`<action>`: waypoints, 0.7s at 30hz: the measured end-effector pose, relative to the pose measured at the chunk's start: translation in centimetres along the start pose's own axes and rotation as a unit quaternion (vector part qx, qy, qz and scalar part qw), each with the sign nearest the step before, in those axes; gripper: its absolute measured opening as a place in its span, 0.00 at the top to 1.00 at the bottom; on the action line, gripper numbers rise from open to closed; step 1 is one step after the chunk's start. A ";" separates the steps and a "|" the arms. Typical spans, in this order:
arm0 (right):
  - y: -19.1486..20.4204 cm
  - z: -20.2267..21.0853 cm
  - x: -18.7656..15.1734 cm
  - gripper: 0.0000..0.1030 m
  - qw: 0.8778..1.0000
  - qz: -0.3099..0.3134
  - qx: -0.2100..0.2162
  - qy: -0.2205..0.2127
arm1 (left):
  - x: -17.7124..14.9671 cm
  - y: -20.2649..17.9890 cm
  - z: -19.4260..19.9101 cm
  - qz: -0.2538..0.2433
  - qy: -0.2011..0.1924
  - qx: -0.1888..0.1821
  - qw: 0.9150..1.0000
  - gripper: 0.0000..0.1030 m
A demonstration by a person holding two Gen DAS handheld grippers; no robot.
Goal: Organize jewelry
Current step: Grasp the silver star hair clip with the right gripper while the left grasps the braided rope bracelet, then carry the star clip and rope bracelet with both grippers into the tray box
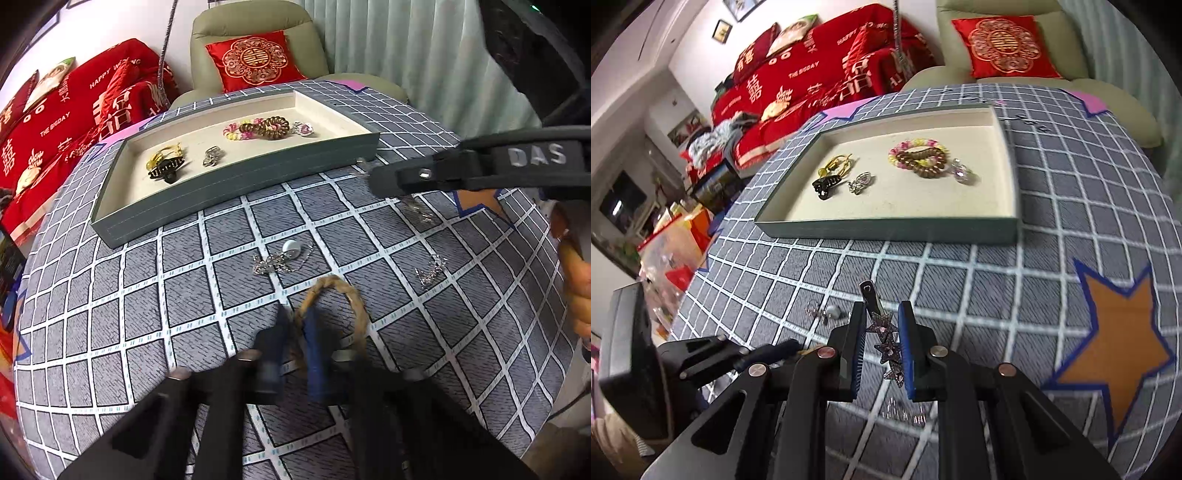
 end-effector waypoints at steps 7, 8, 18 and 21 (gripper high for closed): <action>-1.1 2.1 -1.8 0.82 0.999 -0.043 0.011 -0.015 | -0.2 0.6 1.0 0.040 -0.013 -0.013 0.999 0.84; -1.2 2.2 -1.9 0.82 0.999 -0.045 0.011 -0.015 | -0.2 0.7 1.3 0.046 -0.017 -0.014 0.999 0.84; -2.0 3.8 -2.3 0.82 0.997 -0.070 0.013 -0.030 | 0.5 2.2 3.6 0.070 -0.049 -0.010 0.996 0.84; -1.7 4.1 -2.2 0.82 0.997 -0.067 0.014 -0.035 | 1.0 2.6 4.4 0.074 -0.059 -0.007 0.996 0.84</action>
Point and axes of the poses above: each gripper's, at about its wrist camera, not at the fingertips, and z roughly against the way its jaws point, y to its left, x to its top, the point moved 8 cm from there along -z, roughly the way its jaws point, and after that the axes turned 3 degrees about -z, right-handed, at the moved point
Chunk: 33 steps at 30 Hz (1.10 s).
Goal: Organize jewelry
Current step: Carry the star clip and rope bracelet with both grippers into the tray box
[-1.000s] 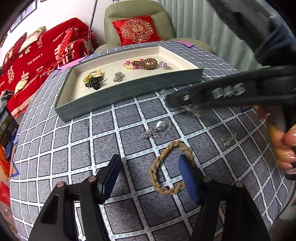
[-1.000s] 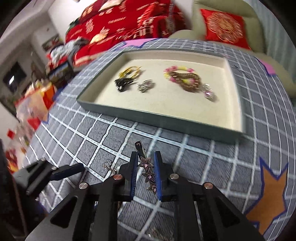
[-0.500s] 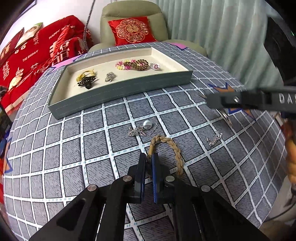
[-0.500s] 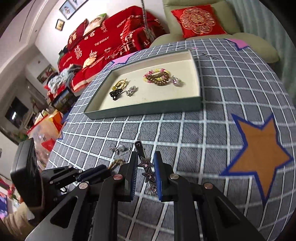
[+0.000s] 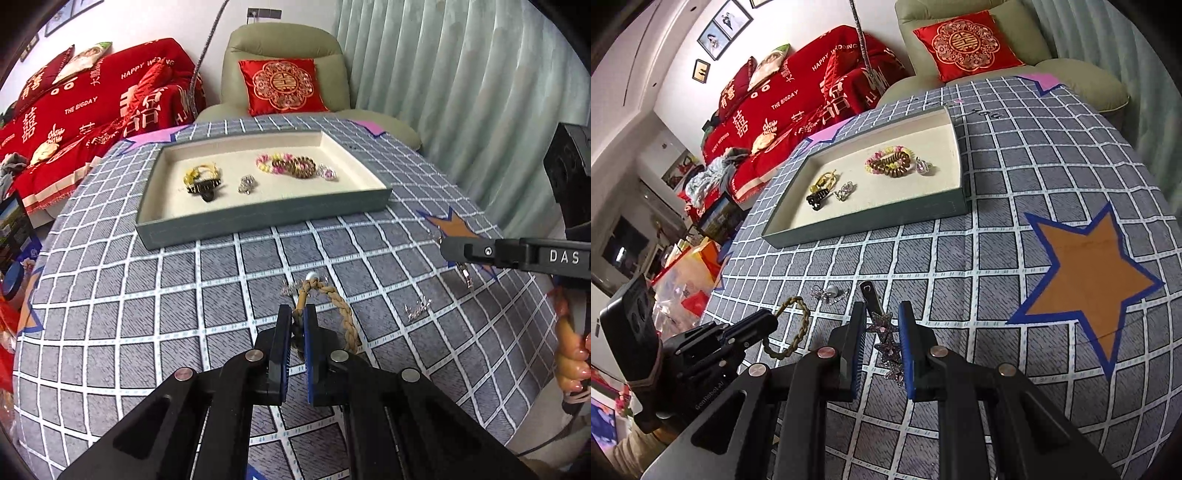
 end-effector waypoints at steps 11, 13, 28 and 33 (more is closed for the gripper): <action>1.3 1.2 1.6 0.82 1.000 0.012 0.006 -0.018 | 2.4 0.9 1.4 0.007 -0.024 0.012 1.000 0.84; 1.5 1.4 2.1 0.82 1.000 0.011 0.008 -0.022 | 2.8 1.1 1.6 0.010 -0.027 0.014 1.000 0.84; 3.6 2.2 6.6 0.82 0.998 0.036 0.010 -0.040 | 6.2 2.8 2.2 0.020 -0.048 0.035 0.998 0.84; 4.1 2.1 8.9 0.82 0.998 0.037 0.012 -0.047 | 8.2 4.0 2.4 0.024 -0.062 0.046 0.997 0.84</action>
Point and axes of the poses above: each gripper's, at about its wrist camera, not at the fingertips, and z roughly against the way its jaws point, y to its left, x to its top, the point moved 8 cm from there along -z, roughly the way its jaws point, and after that the axes turned 3 degrees about -z, right-handed, at the moved point
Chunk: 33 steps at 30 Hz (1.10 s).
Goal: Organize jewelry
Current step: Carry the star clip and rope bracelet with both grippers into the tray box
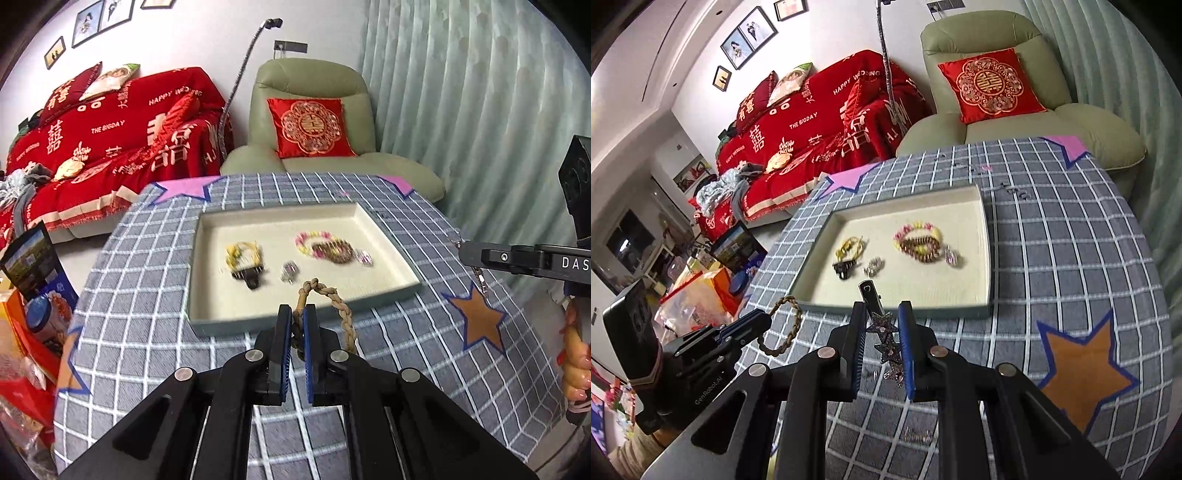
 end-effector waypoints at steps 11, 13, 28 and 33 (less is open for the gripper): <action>-0.2 -3.4 5.7 0.82 1.000 -0.002 -0.011 -0.006 | 4.1 3.0 -3.6 0.023 -0.011 0.026 0.999 0.84; -0.6 -4.5 6.1 0.82 1.000 -0.005 -0.015 -0.002 | 4.3 3.3 -4.5 0.026 -0.006 0.030 0.999 0.84; -4.4 -12.5 4.4 0.82 0.997 -0.026 -0.045 0.060 | 3.0 3.8 -11.1 0.020 0.040 0.046 0.998 0.84; -4.6 -14.0 3.5 0.82 0.996 -0.017 -0.056 0.071 | 2.3 4.0 -12.6 0.016 0.054 0.051 0.997 0.84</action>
Point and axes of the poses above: each gripper's, at about its wrist camera, not at the fingertips, and z roughly against the way its jaws point, y to its left, x to its top, the point moved 8 cm from there along -z, roughly the way its jaws point, and after that the axes turned 3 degrees about -z, right-handed, at the moved point
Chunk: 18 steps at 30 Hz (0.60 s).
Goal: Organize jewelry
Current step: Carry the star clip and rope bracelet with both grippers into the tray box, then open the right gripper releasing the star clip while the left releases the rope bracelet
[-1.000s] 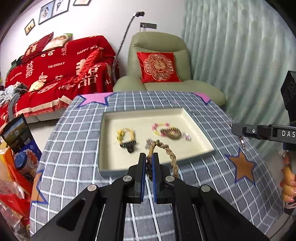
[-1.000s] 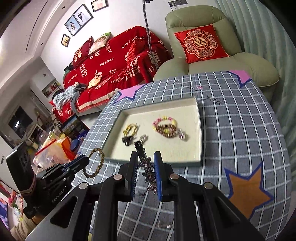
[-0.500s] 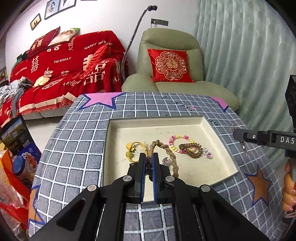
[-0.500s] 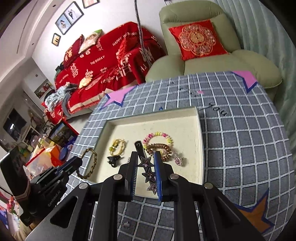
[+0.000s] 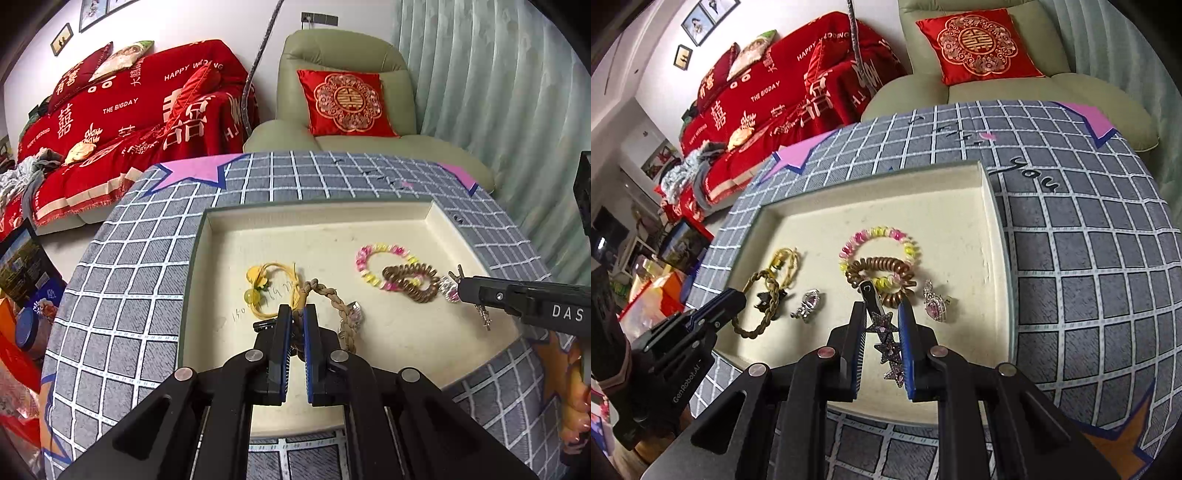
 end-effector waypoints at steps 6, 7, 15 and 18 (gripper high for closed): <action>0.0 -1.8 -0.7 0.82 1.000 0.009 -0.012 0.013 | -0.8 0.0 -1.2 0.000 0.014 0.005 1.000 0.84; 0.1 -2.1 -0.8 0.82 1.000 0.011 -0.015 0.014 | -0.9 0.0 -1.4 0.001 0.015 0.004 1.000 0.84; -0.1 -3.3 -1.7 0.82 0.999 0.024 -0.035 0.017 | -1.0 -0.6 -1.4 -0.020 0.012 0.018 1.000 0.84; 0.1 -3.3 -1.8 0.81 0.998 0.032 -0.042 0.016 | -1.0 -0.8 -1.3 -0.023 0.011 0.020 0.999 0.84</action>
Point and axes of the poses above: each gripper's, at about its wrist camera, not at the fingertips, and z roughly against the way its jaws point, y to its left, x to its top, the point moved 8 cm from there along -z, roughly the way its jaws point, and after that the axes turned 3 degrees about -z, right-handed, at the moved point
